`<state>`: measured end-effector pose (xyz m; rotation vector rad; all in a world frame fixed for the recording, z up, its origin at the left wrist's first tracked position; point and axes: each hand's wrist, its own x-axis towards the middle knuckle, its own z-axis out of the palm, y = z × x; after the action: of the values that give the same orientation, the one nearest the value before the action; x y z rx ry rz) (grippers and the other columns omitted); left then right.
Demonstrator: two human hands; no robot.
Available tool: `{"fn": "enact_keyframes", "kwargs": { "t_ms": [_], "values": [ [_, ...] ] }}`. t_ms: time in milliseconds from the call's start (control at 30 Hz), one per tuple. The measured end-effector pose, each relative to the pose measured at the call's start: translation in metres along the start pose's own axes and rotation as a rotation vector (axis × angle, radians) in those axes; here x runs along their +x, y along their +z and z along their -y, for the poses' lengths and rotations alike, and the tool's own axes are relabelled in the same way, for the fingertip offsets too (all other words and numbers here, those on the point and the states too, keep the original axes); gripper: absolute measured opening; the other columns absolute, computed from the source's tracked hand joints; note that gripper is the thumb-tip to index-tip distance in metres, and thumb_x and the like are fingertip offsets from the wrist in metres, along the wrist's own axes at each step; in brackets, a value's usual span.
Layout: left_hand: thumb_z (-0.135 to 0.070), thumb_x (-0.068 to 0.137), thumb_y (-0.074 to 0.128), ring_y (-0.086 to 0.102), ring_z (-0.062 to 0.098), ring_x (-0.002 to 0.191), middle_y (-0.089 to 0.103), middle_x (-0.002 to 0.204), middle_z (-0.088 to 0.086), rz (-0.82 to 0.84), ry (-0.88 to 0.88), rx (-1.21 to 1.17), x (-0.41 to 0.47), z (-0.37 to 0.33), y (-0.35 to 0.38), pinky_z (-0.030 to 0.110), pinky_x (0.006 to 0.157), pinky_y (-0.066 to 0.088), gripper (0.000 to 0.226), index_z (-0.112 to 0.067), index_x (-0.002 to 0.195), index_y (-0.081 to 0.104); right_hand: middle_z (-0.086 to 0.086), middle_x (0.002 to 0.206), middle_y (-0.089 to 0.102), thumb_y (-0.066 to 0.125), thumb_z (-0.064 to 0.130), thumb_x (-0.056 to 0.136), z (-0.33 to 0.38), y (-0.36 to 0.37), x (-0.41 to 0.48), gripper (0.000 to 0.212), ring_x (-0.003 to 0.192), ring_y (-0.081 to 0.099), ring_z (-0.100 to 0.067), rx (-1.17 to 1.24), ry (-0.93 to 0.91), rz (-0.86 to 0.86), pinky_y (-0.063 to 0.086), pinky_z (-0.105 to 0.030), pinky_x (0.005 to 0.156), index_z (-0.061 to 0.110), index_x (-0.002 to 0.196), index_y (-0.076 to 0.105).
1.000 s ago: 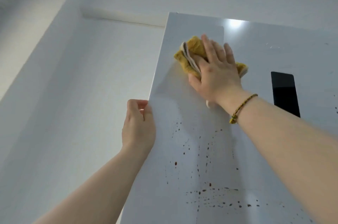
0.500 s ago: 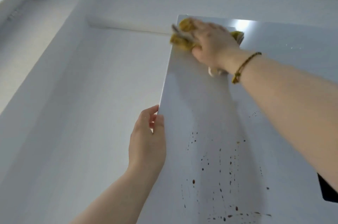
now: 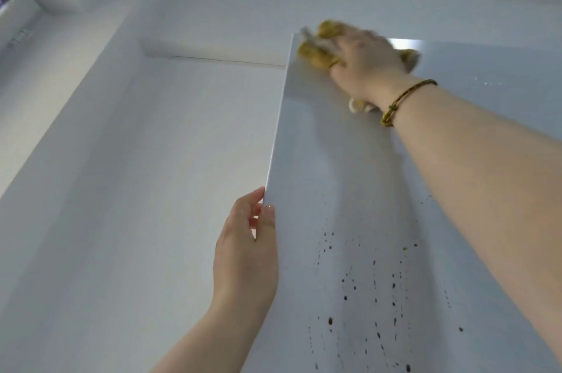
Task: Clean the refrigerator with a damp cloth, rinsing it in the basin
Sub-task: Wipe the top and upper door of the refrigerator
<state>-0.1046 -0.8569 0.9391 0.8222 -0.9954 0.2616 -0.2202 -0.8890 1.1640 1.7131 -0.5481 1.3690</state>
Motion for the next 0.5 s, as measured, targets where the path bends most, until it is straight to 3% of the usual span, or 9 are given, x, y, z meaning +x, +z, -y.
{"fn": "enact_keyframes", "kwargs": {
  "t_ms": [67, 100, 167, 267, 367, 433, 500],
  "values": [
    [-0.028, 0.093, 0.042, 0.055, 0.003, 0.089, 0.057, 0.095, -0.019, 0.003, 0.002, 0.007, 0.000, 0.000, 0.000, 0.016, 0.063, 0.040, 0.016, -0.040, 0.104, 0.046, -0.010, 0.147, 0.029, 0.038, 0.020, 0.091, -0.009, -0.003, 0.003, 0.044, 0.129, 0.032, -0.032, -0.023, 0.247, -0.048, 0.022, -0.038, 0.107, 0.013, 0.134, 0.040],
    [-0.028, 0.093, 0.042, 0.055, 0.003, 0.089, 0.058, 0.094, -0.019, 0.002, 0.003, 0.008, 0.000, 0.000, 0.001, 0.015, 0.063, 0.040, 0.017, -0.039, 0.105, 0.047, -0.009, 0.149, 0.026, 0.038, 0.021, 0.092, -0.008, -0.003, 0.000, 0.043, 0.129, 0.031, -0.032, -0.044, 0.269, -0.063, 0.020, -0.038, 0.108, 0.012, 0.134, 0.040],
    [-0.028, 0.093, 0.042, 0.055, 0.002, 0.089, 0.057, 0.093, -0.020, 0.003, 0.006, 0.006, 0.001, 0.001, 0.000, 0.015, 0.064, 0.040, 0.018, -0.039, 0.107, 0.048, -0.004, 0.151, 0.023, 0.040, 0.024, 0.091, 0.004, 0.002, -0.018, 0.045, 0.131, 0.029, -0.030, -0.027, 0.142, -0.065, 0.016, -0.036, 0.110, 0.015, 0.135, 0.040],
    [-0.026, 0.093, 0.042, 0.053, -0.003, 0.085, 0.055, 0.088, -0.022, -0.013, 0.016, 0.009, 0.002, 0.002, 0.001, 0.015, 0.063, 0.038, 0.022, -0.036, 0.112, 0.050, 0.002, 0.151, 0.026, 0.040, 0.028, 0.088, 0.029, 0.010, -0.065, 0.049, 0.133, 0.029, -0.024, 0.093, -0.196, -0.011, 0.013, -0.032, 0.110, 0.022, 0.136, 0.042],
    [-0.026, 0.094, 0.041, 0.051, 0.001, 0.083, 0.050, 0.086, -0.024, -0.027, 0.031, 0.042, 0.001, 0.002, 0.000, 0.020, 0.065, 0.037, 0.029, -0.029, 0.120, 0.051, -0.007, 0.139, 0.047, 0.037, 0.029, 0.078, 0.042, 0.016, -0.104, 0.052, 0.122, 0.048, -0.029, 0.116, -0.497, 0.036, 0.022, -0.037, 0.104, 0.015, 0.124, 0.057],
    [-0.026, 0.094, 0.040, 0.051, 0.012, 0.089, 0.051, 0.088, -0.021, -0.026, 0.021, 0.051, 0.000, 0.001, 0.000, 0.027, 0.074, 0.038, 0.031, -0.029, 0.123, 0.050, -0.008, 0.137, 0.049, 0.036, 0.030, 0.077, 0.030, 0.014, -0.098, 0.054, 0.119, 0.050, -0.030, 0.107, -0.499, 0.034, 0.023, -0.037, 0.102, 0.014, 0.123, 0.058],
    [-0.027, 0.094, 0.039, 0.051, 0.017, 0.090, 0.054, 0.092, -0.014, -0.030, 0.019, 0.052, -0.001, 0.000, 0.001, 0.031, 0.077, 0.039, 0.031, -0.030, 0.122, 0.051, -0.002, 0.146, 0.036, 0.041, 0.025, 0.083, 0.014, 0.006, -0.078, 0.050, 0.129, 0.040, -0.027, 0.093, -0.329, 0.034, 0.019, -0.032, 0.108, 0.018, 0.131, 0.049]
  ]
}}
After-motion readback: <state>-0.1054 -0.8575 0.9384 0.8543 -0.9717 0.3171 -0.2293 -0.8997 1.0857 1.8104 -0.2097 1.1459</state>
